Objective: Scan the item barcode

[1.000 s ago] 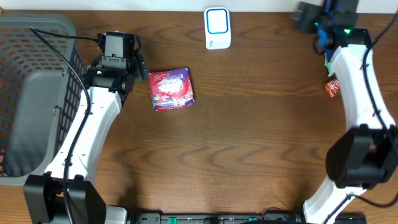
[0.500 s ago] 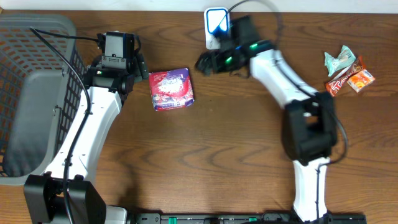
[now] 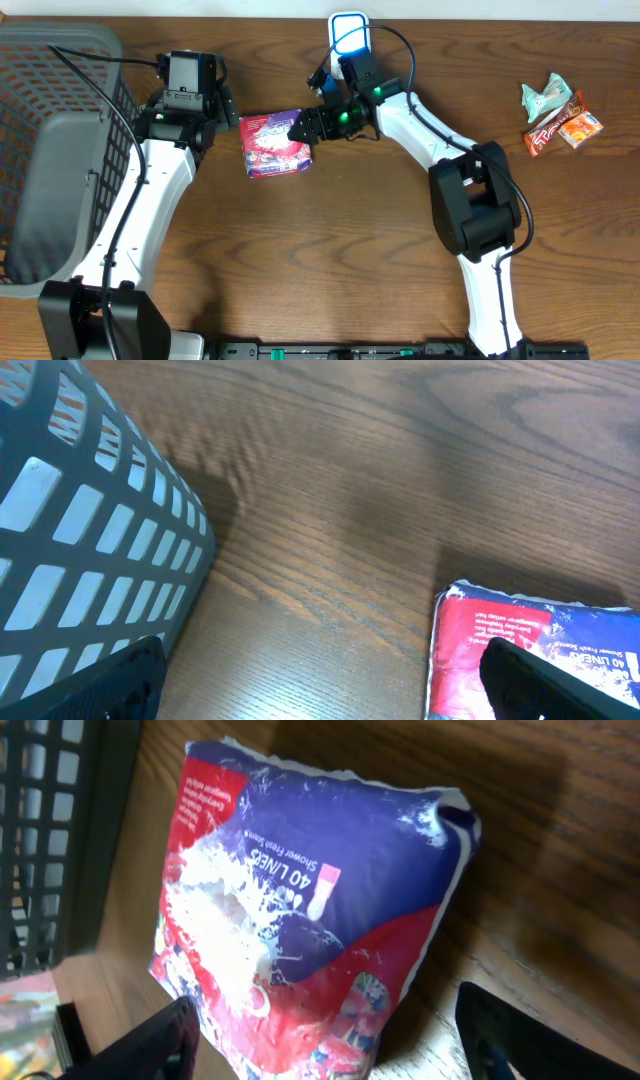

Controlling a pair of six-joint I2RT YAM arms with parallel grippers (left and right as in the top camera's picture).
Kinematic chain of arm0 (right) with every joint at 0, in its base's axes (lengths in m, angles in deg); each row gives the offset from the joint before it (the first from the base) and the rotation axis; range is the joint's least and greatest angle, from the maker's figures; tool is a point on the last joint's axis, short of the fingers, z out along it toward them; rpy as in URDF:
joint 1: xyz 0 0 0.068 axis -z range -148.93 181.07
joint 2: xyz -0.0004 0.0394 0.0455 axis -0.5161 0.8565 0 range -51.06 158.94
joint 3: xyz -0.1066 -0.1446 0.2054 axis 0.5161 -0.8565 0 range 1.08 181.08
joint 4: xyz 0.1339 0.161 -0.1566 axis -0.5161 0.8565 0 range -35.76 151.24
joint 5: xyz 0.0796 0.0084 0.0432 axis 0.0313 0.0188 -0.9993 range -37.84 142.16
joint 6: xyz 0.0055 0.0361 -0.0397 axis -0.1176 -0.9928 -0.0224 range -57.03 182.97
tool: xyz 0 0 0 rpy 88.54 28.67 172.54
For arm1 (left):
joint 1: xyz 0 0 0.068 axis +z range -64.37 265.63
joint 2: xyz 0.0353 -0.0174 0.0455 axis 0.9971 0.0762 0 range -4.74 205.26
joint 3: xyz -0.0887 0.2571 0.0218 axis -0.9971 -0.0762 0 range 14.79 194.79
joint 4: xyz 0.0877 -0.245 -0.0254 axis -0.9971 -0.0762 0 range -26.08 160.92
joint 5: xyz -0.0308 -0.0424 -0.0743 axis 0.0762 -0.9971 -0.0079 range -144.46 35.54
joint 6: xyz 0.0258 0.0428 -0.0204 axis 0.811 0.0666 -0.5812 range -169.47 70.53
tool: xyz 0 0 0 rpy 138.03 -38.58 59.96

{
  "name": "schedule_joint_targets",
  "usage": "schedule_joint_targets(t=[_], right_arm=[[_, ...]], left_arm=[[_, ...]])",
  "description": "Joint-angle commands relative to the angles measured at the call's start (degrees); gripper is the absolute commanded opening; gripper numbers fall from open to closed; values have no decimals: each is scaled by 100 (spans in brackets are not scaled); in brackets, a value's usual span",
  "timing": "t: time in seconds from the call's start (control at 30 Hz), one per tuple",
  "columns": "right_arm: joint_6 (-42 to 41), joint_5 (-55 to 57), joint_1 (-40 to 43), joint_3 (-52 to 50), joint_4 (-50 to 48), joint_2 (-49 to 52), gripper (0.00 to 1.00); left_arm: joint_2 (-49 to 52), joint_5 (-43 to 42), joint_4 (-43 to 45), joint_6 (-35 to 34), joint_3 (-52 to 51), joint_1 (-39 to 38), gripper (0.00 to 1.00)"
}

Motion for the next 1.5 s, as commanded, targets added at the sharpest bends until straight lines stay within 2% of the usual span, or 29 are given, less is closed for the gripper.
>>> schedule_joint_targets(t=[0.0,0.07,0.2,0.23,0.27,0.33,0.5,0.63,0.7,0.87,1.1,1.47], right_arm=[[-48,289,-197,13,11,111,71],[-98,306,-245,13,28,225,68],[-94,352,-304,11,138,286,50],[-94,415,-306,15,138,269,39],[-96,483,-306,17,133,236,22],[-96,761,-297,17,151,162,6],[170,2520,-278,20,592,-291,6],[470,4795,-372,20,1001,-815,6],[468,6054,-463,20,1104,-1019,2],[466,8268,-660,20,1257,-1196,1],[249,9189,-643,11,1766,-1014,1],[118,9219,-754,-391,1805,-721,1]], left_arm=[[11,76,0,74,33,13,99],[11,76,0,74,33,13,99],[11,74,0,74,33,13,99],[11,74,0,74,33,13,99],[11,74,0,74,33,13,99],[11,74,0,74,33,13,99],[11,74,0,74,33,13,99],[11,74,0,74,33,13,99],[11,74,0,74,33,13,99],[11,74,0,74,33,13,99],[11,74,0,74,33,13,99],[11,76,0,74,33,13,99]])
